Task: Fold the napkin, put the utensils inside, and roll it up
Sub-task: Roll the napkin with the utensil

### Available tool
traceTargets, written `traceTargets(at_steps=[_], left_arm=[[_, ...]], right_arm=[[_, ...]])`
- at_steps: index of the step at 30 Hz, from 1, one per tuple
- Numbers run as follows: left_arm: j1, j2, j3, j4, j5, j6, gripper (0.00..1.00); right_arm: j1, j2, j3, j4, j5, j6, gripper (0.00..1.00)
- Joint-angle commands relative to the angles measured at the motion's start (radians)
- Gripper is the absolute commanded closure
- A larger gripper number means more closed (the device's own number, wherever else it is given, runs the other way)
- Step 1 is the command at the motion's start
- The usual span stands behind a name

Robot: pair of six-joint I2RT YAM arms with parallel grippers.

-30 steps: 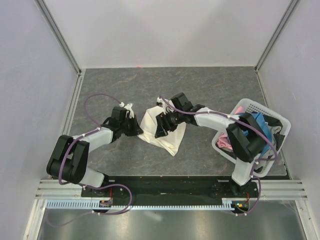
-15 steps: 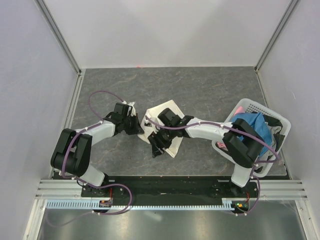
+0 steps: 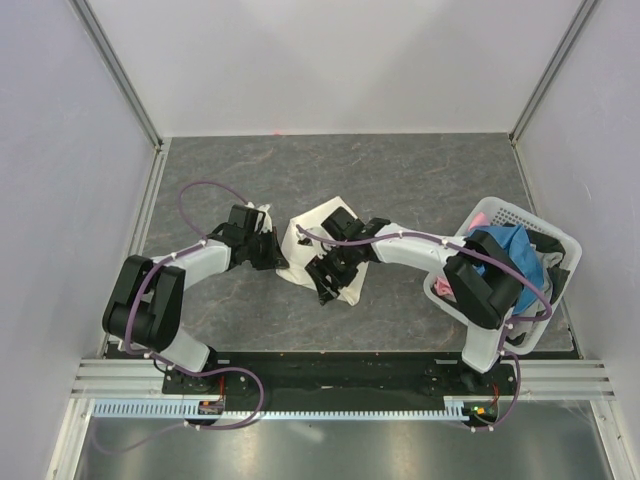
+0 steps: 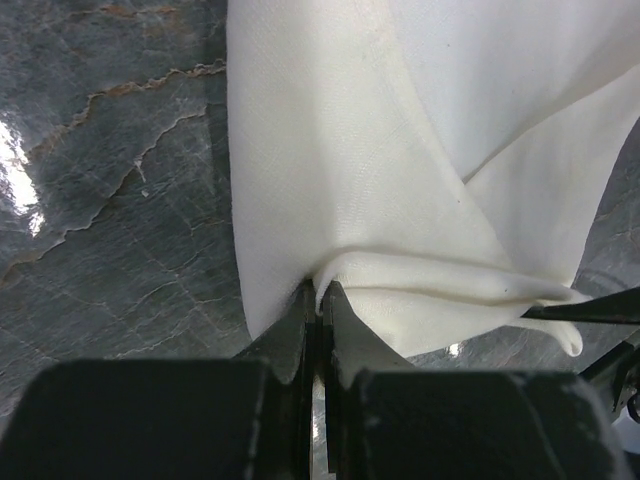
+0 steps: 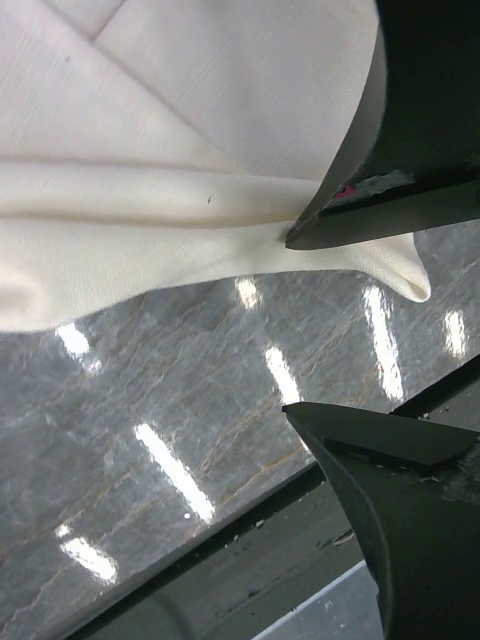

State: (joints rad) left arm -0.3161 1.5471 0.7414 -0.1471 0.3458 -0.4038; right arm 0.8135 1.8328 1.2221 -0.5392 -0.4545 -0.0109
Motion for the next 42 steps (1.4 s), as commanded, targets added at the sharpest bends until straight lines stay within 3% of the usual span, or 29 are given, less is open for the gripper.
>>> traceTargets(at_steps=[1, 11, 19, 37, 42], left_arm=[[-0.001, 0.025, 0.027, -0.023, 0.019, 0.01, 0.98], [0.0, 0.048, 0.041, -0.051, -0.005, 0.01, 0.98], [0.009, 0.057, 0.053, -0.071, -0.01, -0.003, 0.98], [0.015, 0.056, 0.055, -0.072, 0.005, -0.006, 0.98], [0.018, 0.053, 0.058, -0.072, 0.009, -0.006, 0.98]], right_arm=[[-0.025, -0.04, 0.024, -0.047, 0.037, -0.04, 0.29], [-0.06, -0.14, 0.008, -0.044, 0.045, -0.096, 0.28], [-0.045, -0.308, -0.13, 0.047, 0.25, -0.149, 0.21], [0.096, -0.153, -0.197, 0.151, 0.448, -0.207, 0.23], [0.096, -0.115, -0.193, 0.122, 0.505, -0.189, 0.32]])
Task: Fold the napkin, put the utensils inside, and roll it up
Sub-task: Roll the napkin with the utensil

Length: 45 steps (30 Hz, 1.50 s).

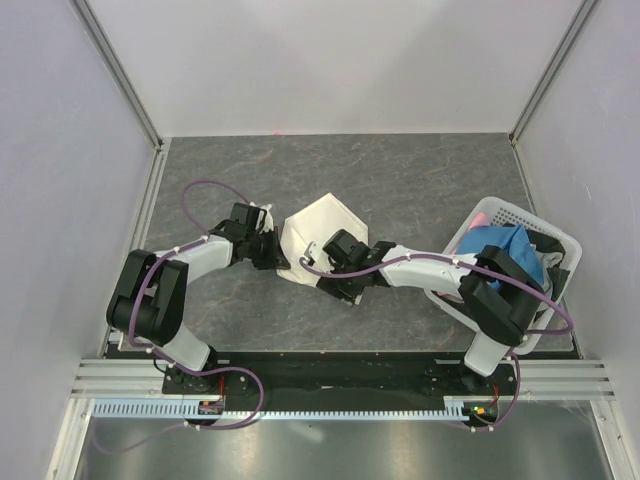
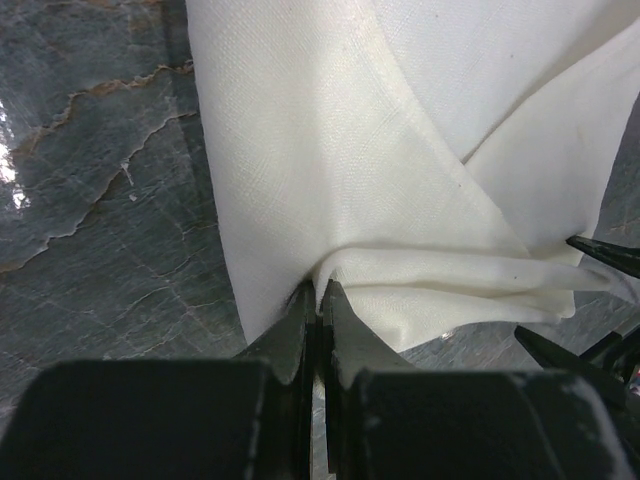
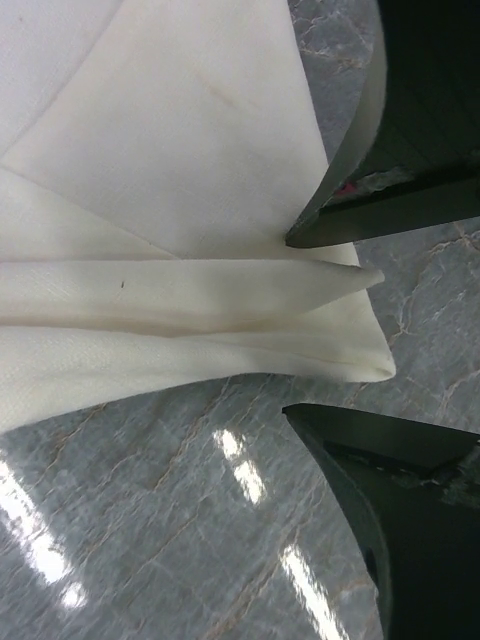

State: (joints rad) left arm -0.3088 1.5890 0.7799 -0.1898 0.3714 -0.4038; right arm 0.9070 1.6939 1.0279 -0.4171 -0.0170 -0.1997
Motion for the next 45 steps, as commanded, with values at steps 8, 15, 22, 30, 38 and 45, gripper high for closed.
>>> traceTargets(at_steps=[8, 15, 22, 30, 38, 45], left_arm=[[0.025, 0.009, 0.032, -0.039, -0.011, -0.01, 0.98], [0.054, 0.014, 0.053, -0.076, -0.035, 0.003, 0.98], [0.076, 0.052, 0.111, -0.094, -0.035, 0.019, 0.98], [0.082, 0.138, 0.163, -0.123, -0.035, 0.036, 0.98], [0.083, 0.172, 0.18, -0.137, -0.02, 0.043, 0.98], [0.082, 0.172, 0.179, -0.14, -0.003, 0.043, 0.98]], right_arm=[[0.001, 0.096, 0.049, -0.136, -0.214, 0.003, 0.77], [-0.091, 0.185, 0.075, -0.189, -0.612, 0.0, 0.93], [-0.217, 0.254, 0.055, -0.158, -0.86, -0.001, 0.98], [-0.307, 0.383, 0.052, -0.147, -0.919, 0.039, 0.96], [-0.313, 0.224, 0.096, -0.16, -0.793, 0.097, 0.57], [-0.249, 0.05, 0.173, -0.169, -0.605, 0.124, 0.41]])
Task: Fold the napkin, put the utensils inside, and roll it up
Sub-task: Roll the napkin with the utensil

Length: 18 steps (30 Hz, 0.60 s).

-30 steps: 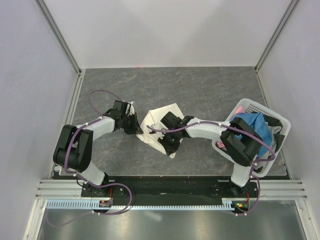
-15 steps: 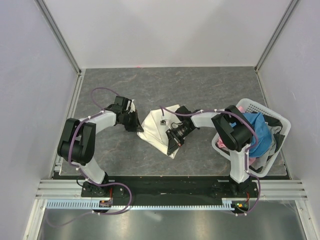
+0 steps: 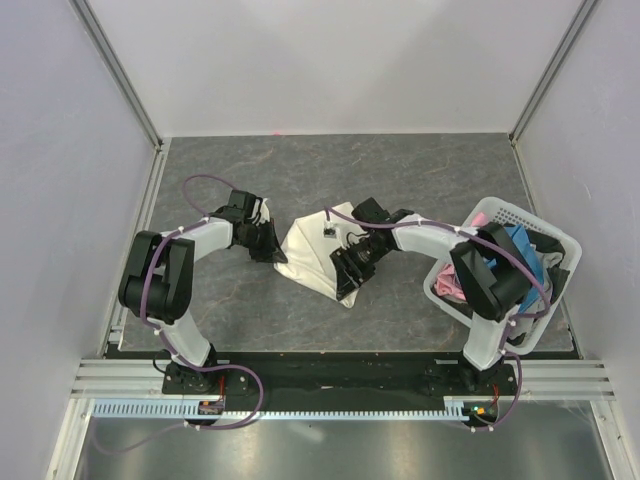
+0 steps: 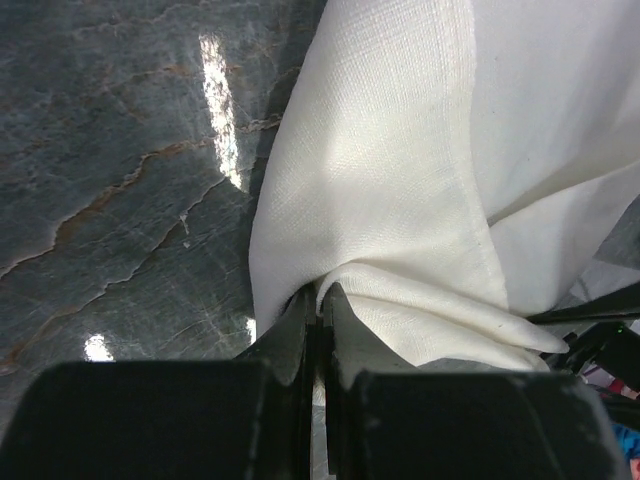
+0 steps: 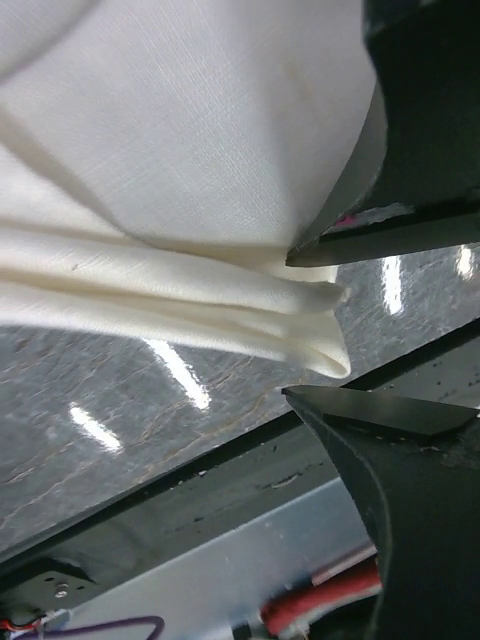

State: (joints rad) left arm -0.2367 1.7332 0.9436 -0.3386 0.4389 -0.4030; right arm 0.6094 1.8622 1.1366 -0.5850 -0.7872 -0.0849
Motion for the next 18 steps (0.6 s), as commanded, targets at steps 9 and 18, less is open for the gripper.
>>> traceTargets(at_steps=[9, 18], left_arm=[[0.01, 0.028, 0.021, 0.006, -0.06, 0.043, 0.98], [0.01, 0.019, 0.018, 0.003, -0.058, 0.046, 0.98]], right_arm=[[0.234, -0.161, 0.118, -0.018, 0.276, 0.042, 0.37], [0.276, -0.024, 0.14, -0.124, 0.281, 0.016, 0.39]])
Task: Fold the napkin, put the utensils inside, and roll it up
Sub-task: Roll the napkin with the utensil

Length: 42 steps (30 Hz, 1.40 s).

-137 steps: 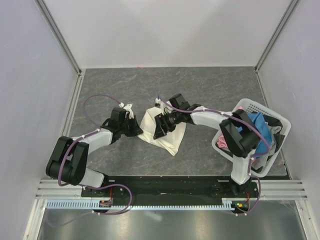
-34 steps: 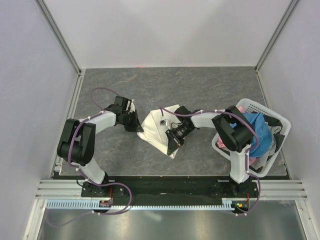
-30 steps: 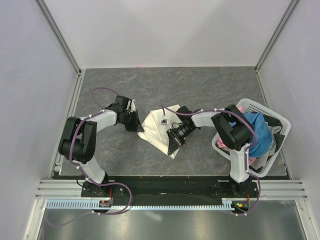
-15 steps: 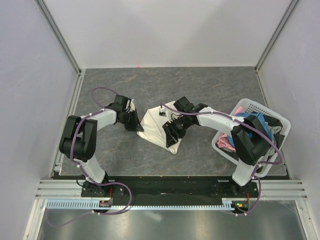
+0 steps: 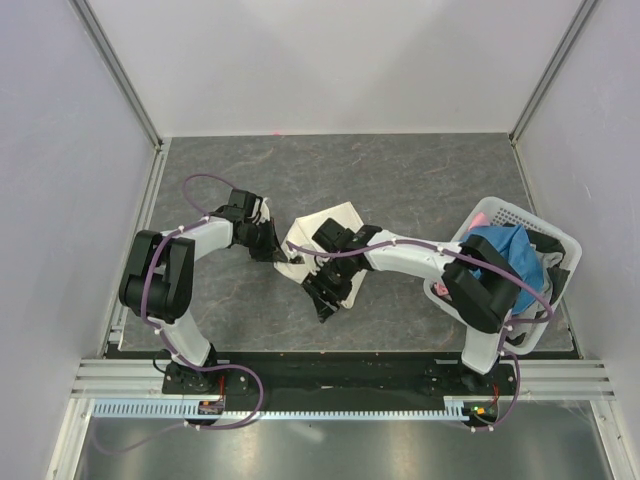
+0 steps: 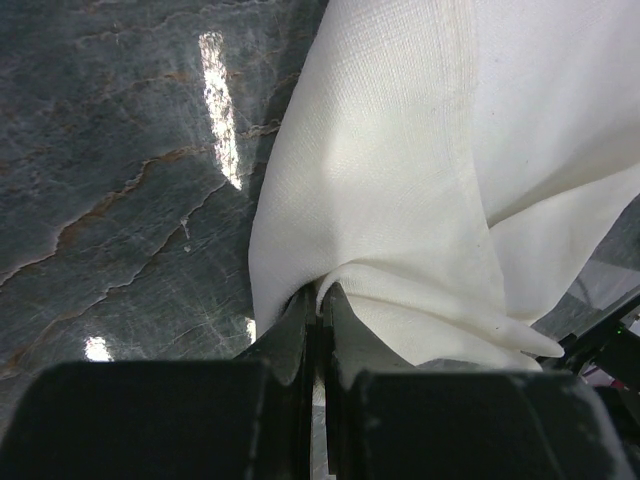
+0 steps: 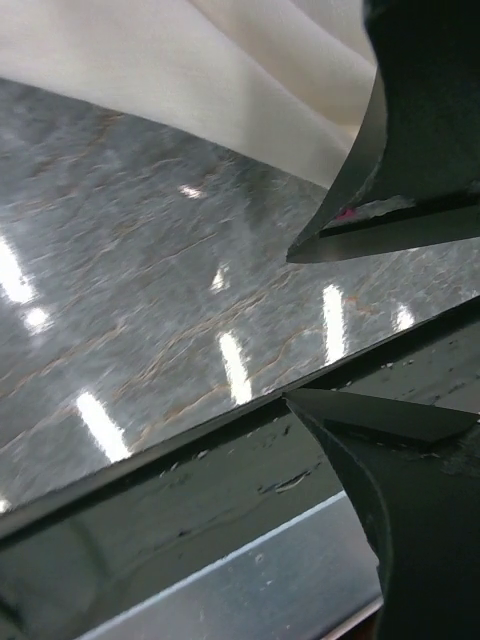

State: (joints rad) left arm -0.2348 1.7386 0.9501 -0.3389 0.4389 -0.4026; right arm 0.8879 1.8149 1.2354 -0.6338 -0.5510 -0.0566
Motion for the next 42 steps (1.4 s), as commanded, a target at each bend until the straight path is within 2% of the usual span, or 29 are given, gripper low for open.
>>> traceTargets(at_steps=[1, 9, 22, 30, 34, 42], left_arm=[[0.008, 0.015, 0.012, 0.003, -0.06, 0.047, 0.98], [0.008, 0.018, 0.012, 0.001, -0.058, 0.05, 0.98], [0.008, 0.032, 0.013, -0.002, -0.057, 0.051, 0.98], [0.008, 0.019, 0.013, -0.002, -0.049, 0.036, 0.98], [0.008, 0.022, 0.015, 0.0, -0.042, 0.033, 0.98], [0.008, 0.021, 0.016, 0.001, -0.035, 0.031, 0.98]], right_arm=[[-0.003, 0.027, 0.045, -0.086, 0.081, -0.025, 0.39], [-0.035, 0.0, 0.078, -0.124, 0.123, -0.043, 0.39], [-0.13, 0.035, 0.012, -0.096, 0.102, -0.08, 0.39], [-0.058, -0.016, 0.174, -0.095, 0.137, -0.04, 0.39], [-0.026, -0.002, 0.233, 0.015, 0.273, -0.006, 0.39], [-0.026, 0.211, 0.404, 0.097, 0.326, -0.017, 0.46]])
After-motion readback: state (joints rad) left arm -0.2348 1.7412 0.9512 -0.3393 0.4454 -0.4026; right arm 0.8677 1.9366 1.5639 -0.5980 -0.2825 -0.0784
